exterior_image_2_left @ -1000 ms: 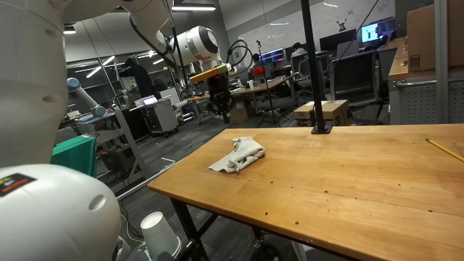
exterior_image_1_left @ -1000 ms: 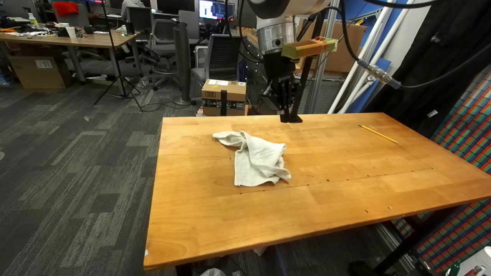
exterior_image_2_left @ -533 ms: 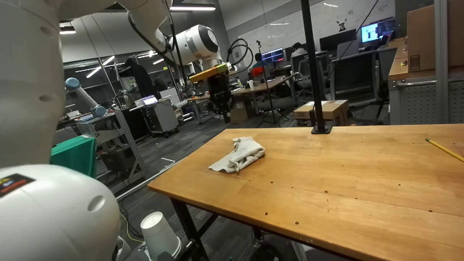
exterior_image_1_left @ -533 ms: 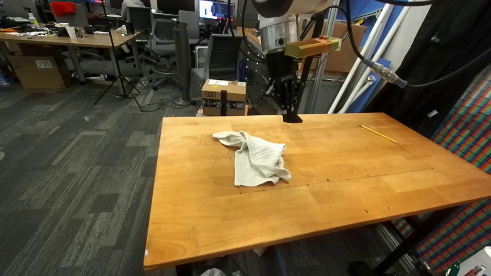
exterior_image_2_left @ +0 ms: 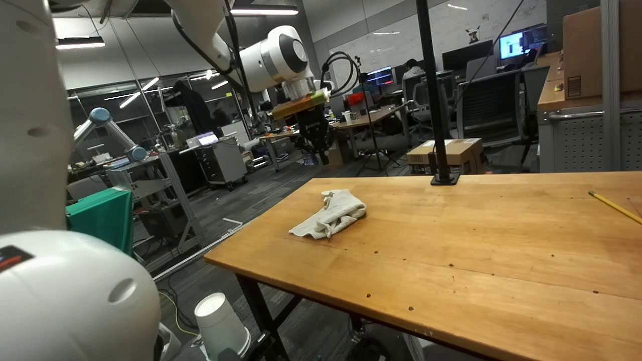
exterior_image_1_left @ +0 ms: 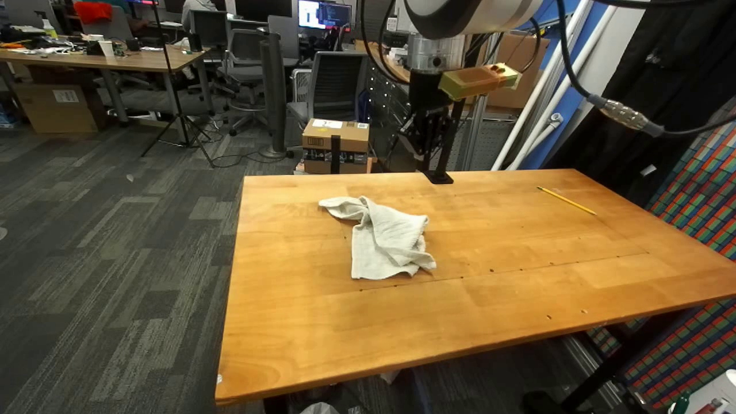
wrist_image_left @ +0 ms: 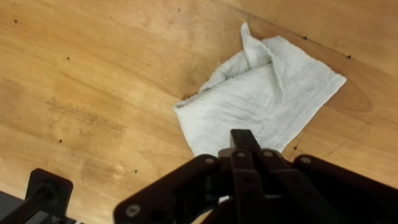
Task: Fold the towel twice on the table
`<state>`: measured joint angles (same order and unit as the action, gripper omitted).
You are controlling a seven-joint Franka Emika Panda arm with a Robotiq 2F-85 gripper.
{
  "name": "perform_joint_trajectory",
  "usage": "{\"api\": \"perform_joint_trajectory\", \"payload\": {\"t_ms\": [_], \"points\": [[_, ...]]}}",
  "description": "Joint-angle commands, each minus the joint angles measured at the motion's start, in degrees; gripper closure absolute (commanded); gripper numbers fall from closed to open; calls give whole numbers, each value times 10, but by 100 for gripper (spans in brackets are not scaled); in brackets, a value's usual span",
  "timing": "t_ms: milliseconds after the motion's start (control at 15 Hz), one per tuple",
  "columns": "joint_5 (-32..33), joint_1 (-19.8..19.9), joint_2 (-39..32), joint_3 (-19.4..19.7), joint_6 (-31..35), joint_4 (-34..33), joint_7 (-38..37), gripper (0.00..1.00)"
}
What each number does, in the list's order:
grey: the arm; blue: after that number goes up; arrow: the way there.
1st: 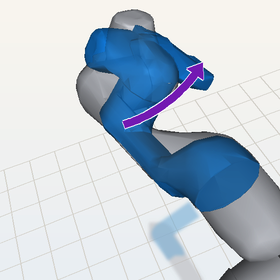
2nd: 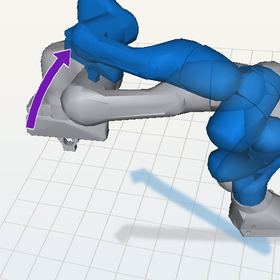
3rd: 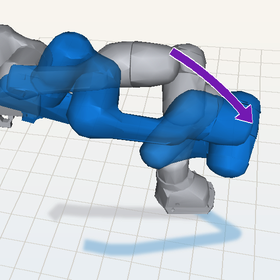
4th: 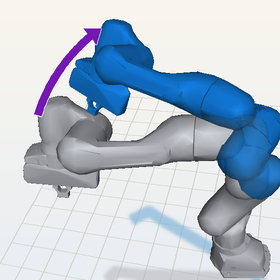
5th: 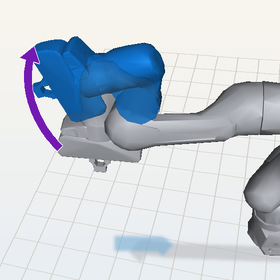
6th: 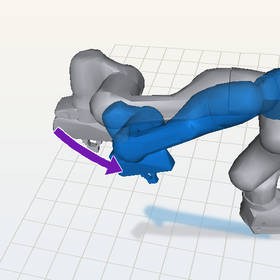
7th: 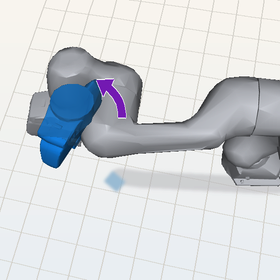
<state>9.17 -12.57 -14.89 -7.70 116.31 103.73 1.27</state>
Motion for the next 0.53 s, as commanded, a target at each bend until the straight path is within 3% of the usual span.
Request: {"api": "perform_joint_trajectory", "payload": {"t_ms": [0,333,400,467], "points": [[-35,31,71,-5,142,114,39,98],[-63,55,117,0,258,235,85,97],[-63,58,127,2,259,255,84,74],[-59,59,139,4,261,277,78,72]]}}
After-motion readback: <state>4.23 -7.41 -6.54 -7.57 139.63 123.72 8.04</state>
